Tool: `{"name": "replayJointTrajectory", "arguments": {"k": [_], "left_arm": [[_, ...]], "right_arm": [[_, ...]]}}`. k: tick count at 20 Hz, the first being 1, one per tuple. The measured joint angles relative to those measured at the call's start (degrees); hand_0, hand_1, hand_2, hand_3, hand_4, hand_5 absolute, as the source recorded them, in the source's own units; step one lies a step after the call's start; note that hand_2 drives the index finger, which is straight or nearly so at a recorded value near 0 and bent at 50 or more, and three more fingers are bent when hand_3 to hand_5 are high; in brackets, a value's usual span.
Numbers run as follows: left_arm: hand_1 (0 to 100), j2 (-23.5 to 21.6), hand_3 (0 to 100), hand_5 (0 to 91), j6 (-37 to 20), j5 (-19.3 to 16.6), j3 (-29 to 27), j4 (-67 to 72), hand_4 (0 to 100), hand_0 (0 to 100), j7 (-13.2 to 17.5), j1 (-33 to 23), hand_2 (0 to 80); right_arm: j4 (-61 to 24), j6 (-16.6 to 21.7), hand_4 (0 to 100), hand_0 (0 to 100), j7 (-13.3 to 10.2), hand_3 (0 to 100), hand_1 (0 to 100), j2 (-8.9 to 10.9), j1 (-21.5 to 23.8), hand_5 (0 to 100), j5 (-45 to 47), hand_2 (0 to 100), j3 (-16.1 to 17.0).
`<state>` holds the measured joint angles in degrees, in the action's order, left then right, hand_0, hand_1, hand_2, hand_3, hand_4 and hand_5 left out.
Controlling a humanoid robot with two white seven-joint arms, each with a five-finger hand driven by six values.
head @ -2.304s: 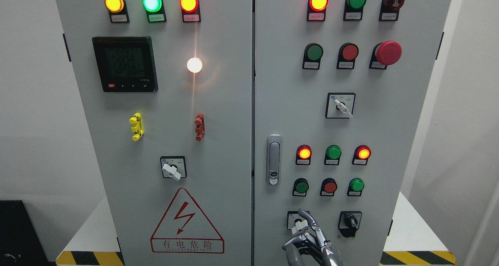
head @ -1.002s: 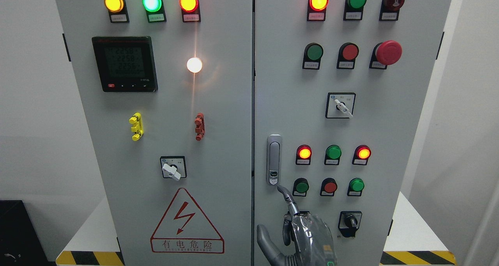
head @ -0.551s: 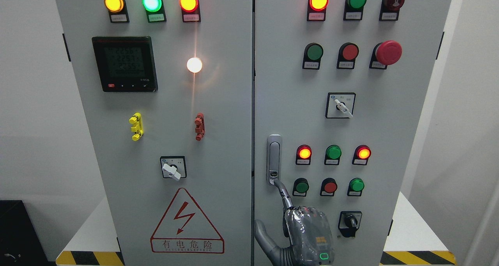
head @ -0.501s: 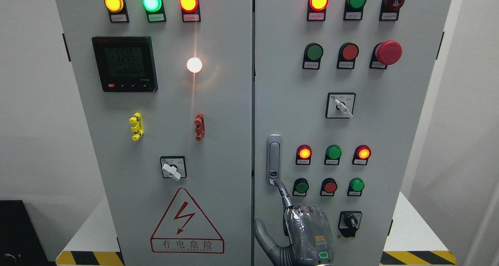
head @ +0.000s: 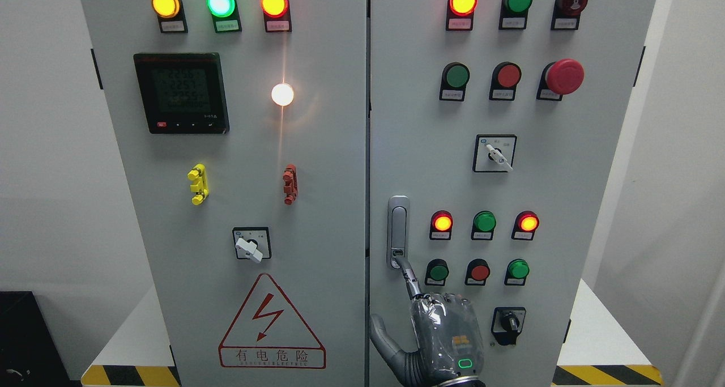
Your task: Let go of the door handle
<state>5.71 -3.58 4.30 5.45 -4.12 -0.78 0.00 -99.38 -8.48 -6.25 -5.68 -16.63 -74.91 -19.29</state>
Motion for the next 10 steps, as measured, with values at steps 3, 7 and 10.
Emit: {"name": "replayJointTrajectory", "arguments": {"k": [3, 7, 10], "left_arm": [[56, 0.00, 0, 0.0, 0.00, 0.00, 0.00, 0.00, 0, 12, 0.00, 0.00, 0.0], [56, 0.00, 0, 0.0, 0.00, -0.01, 0.00, 0.00, 0, 12, 0.00, 0.00, 0.0], [56, 0.00, 0, 0.0, 0.00, -0.02, 0.00, 0.01, 0, 12, 0.00, 0.00, 0.0]], "right_arm": [[0.40, -0.03, 100, 43, -0.22, 100, 20, 0.00, -0.38, 100, -1.30, 0, 0.20], [0.80, -0.04, 100, 43, -0.29, 100, 20, 0.00, -1.00, 100, -2.29, 1, 0.38], [1.04, -0.04, 100, 43, -0.37, 100, 20, 0.00, -1.35, 100, -2.66, 1, 0.46]]}}
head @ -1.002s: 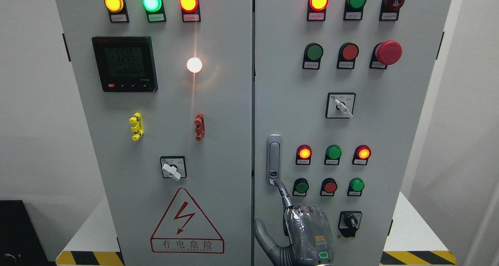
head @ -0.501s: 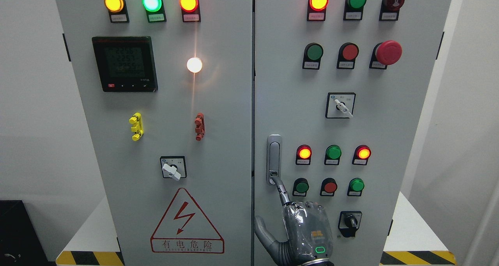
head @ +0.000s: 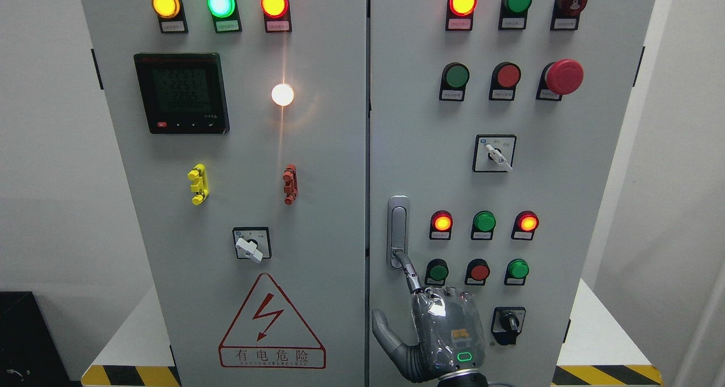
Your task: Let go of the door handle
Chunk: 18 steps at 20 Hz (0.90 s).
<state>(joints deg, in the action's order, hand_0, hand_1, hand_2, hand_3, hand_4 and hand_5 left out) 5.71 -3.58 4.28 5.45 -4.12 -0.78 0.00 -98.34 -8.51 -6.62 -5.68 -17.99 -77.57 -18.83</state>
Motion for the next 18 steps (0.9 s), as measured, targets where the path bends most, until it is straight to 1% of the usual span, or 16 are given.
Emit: {"name": "replayJointTrajectory", "arguments": {"k": [7, 18], "left_arm": [[56, 0.00, 0, 0.0, 0.00, 0.01, 0.00, 0.00, 0, 12, 0.00, 0.00, 0.0], [56, 0.00, 0, 0.0, 0.00, -0.01, 0.00, -0.01, 0, 12, 0.00, 0.00, 0.0]], "right_arm": [[0.37, -0.58, 100, 42, -0.40, 100, 20, -0.02, -0.35, 100, -0.35, 1, 0.12], [0.81, -0.86, 100, 42, 0.44, 100, 20, -0.06, -0.33, 100, -0.46, 2, 0.33]]}}
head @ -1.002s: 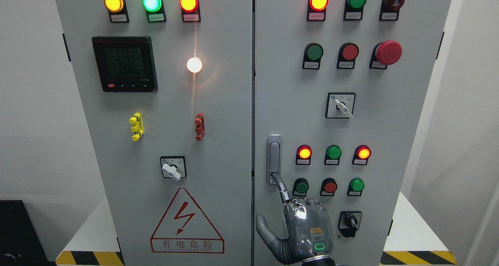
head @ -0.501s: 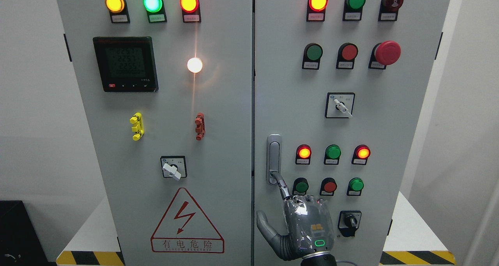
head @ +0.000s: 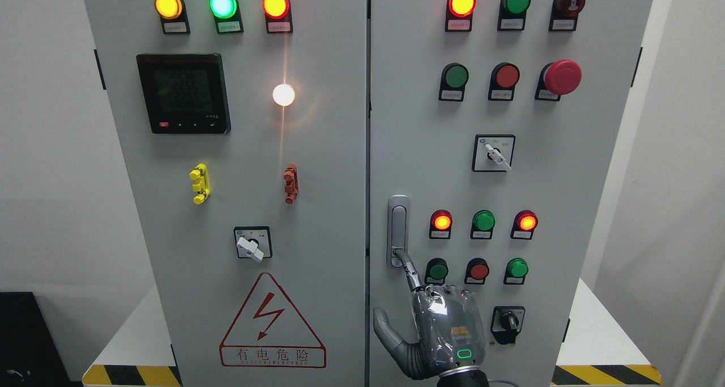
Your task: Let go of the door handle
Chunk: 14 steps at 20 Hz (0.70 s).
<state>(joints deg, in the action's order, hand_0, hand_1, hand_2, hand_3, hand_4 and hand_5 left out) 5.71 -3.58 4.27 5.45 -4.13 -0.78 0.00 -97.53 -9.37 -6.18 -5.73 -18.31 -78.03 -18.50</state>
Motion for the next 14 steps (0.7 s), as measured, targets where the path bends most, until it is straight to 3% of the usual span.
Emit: {"name": "replayJointTrajectory", "arguments": {"k": [14], "left_arm": [[56, 0.00, 0, 0.0, 0.00, 0.00, 0.00, 0.00, 0, 12, 0.00, 0.00, 0.0]], "right_arm": [[0.00, -0.20, 100, 42, 0.16, 100, 20, -0.18, 0.43, 100, -0.02, 4, -0.01]]}}
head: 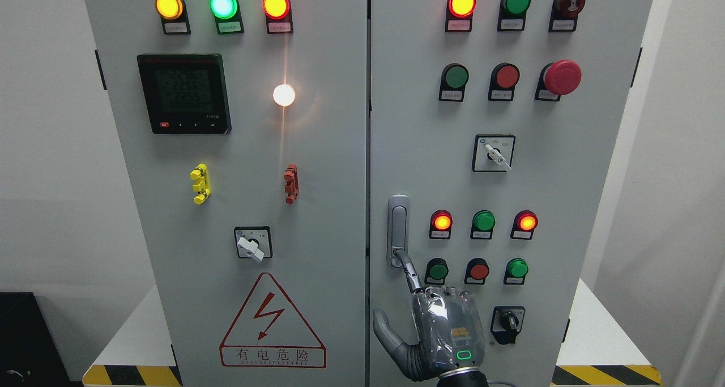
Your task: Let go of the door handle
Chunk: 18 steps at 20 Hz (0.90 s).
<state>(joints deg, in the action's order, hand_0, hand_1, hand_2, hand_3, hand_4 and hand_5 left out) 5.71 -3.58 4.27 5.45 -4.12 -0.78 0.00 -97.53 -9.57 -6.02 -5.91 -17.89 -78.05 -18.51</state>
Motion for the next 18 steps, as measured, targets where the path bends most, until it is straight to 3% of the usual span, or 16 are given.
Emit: {"name": "replayJointTrajectory", "arguments": {"k": [18], "left_arm": [[56, 0.00, 0, 0.0, 0.00, 0.01, 0.00, 0.00, 0, 12, 0.00, 0.00, 0.0]], "right_arm": [[-0.13, -0.06, 100, 41, 0.27, 100, 21, -0.12, 0.39, 100, 0.00, 5, -0.30]]}}
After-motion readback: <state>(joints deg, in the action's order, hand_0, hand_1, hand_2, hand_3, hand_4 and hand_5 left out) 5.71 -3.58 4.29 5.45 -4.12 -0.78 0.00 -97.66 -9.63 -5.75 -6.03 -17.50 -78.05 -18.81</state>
